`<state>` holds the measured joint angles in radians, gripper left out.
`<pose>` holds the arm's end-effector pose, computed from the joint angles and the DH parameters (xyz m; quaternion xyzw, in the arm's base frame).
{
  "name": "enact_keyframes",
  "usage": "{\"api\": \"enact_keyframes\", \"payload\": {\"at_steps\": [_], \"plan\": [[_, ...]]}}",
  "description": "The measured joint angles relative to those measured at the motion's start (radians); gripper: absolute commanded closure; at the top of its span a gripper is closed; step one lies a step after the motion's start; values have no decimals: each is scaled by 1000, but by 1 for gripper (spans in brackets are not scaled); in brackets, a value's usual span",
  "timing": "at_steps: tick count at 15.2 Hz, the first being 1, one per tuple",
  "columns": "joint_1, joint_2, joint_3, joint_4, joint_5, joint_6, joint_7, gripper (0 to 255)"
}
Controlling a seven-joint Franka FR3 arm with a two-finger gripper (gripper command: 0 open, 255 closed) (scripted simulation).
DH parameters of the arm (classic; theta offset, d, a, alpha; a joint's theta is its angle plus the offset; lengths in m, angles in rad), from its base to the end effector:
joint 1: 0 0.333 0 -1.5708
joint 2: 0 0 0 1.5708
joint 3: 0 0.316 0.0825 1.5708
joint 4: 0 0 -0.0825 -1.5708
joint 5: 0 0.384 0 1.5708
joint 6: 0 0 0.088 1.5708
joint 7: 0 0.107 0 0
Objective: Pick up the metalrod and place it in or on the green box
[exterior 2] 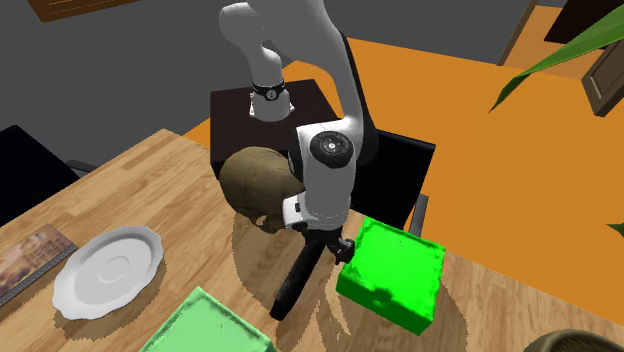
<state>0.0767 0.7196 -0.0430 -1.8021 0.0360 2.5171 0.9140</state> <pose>0.6478 0.0231 0.1446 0.9007 -0.4345 0.0000 0.0041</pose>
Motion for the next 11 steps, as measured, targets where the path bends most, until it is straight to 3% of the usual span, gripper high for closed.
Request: {"api": "enact_keyframes", "payload": {"at_steps": [3,11], "plan": [[25,11,-21,-4,-19,20,30,0],[24,40,-22,34,-20,44,28,0]]}}
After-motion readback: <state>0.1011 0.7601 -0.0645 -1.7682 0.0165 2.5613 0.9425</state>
